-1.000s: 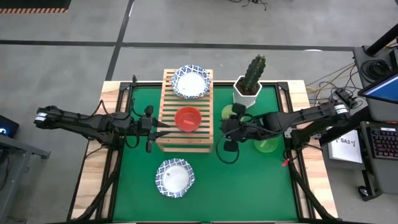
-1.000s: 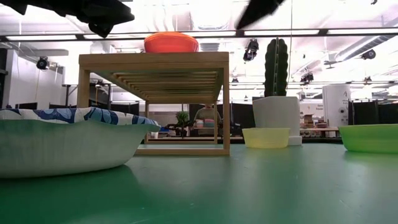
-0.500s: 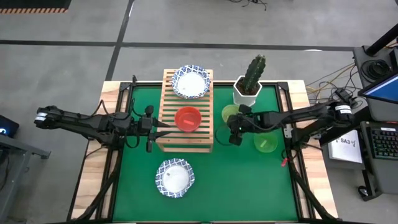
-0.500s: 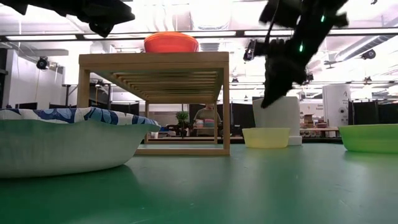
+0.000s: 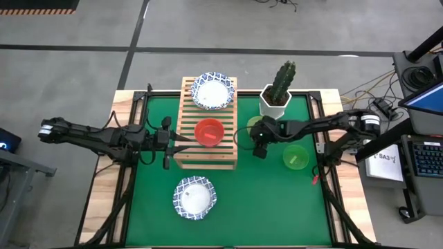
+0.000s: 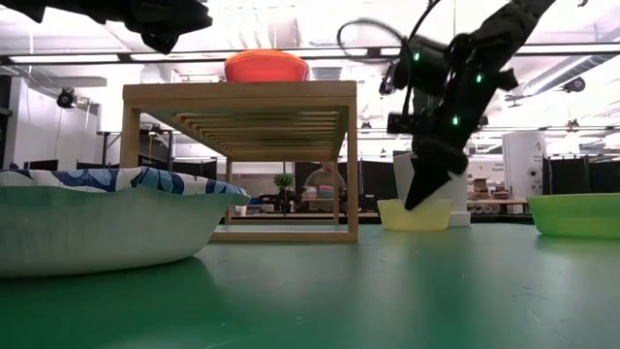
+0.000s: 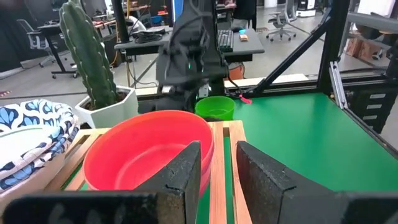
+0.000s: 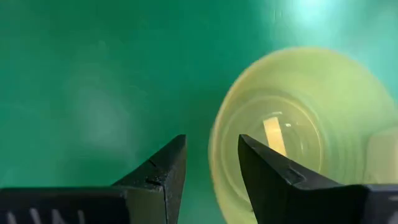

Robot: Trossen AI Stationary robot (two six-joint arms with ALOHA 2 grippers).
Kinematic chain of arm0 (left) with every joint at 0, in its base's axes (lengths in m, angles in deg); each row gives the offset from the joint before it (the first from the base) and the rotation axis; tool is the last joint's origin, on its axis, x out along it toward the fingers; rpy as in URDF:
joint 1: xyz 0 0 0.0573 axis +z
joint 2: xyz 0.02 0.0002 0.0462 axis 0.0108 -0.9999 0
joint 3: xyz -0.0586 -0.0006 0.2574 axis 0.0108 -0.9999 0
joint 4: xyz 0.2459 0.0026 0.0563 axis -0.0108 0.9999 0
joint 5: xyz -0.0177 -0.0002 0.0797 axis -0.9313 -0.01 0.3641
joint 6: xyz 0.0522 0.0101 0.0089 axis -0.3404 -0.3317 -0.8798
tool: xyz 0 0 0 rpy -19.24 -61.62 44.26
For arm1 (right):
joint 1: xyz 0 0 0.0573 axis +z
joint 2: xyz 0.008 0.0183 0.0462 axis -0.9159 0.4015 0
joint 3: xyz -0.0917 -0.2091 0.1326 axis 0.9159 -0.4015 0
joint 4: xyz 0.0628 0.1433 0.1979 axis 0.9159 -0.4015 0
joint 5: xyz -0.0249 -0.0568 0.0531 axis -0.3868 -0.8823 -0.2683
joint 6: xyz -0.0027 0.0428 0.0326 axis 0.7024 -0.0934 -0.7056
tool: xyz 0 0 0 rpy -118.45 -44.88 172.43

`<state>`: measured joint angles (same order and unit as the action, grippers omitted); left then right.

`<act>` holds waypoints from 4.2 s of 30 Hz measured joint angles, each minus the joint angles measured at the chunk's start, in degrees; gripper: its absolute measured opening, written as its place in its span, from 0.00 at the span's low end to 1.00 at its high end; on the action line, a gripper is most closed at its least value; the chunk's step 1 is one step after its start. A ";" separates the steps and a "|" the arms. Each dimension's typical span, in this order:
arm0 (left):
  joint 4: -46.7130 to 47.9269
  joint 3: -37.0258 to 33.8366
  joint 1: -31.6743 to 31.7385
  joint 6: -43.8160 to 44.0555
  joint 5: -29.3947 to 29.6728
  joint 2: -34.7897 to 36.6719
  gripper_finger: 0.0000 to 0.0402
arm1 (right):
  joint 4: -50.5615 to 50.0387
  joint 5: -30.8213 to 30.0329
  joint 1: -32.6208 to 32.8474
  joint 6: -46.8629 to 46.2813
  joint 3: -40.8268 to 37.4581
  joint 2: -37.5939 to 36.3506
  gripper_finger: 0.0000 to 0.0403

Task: Place and stack bowls onto a shelf
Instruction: Stack the yellow bowl on top of the orange bowl on the shelf, then stack the green bowl on top of the yellow bowl on the shelf

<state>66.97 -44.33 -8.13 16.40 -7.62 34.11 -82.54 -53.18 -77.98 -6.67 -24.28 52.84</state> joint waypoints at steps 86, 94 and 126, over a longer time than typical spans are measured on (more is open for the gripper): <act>-5.40 -0.04 -0.02 -2.67 0.11 -0.90 0.21 | 44.18 -4.25 15.48 24.35 14.12 2.62 0.24; -5.36 -0.04 -0.02 -2.67 0.11 -0.90 0.21 | 44.36 -4.20 15.51 24.08 14.12 2.58 0.32; -18.96 -0.20 -3.65 22.44 -0.09 -7.87 0.21 | -14.79 4.37 34.88 -33.64 14.10 -22.19 0.37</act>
<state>48.01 -44.52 -11.78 38.84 -7.71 26.24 -97.33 -48.81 -43.09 -40.31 -10.19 30.65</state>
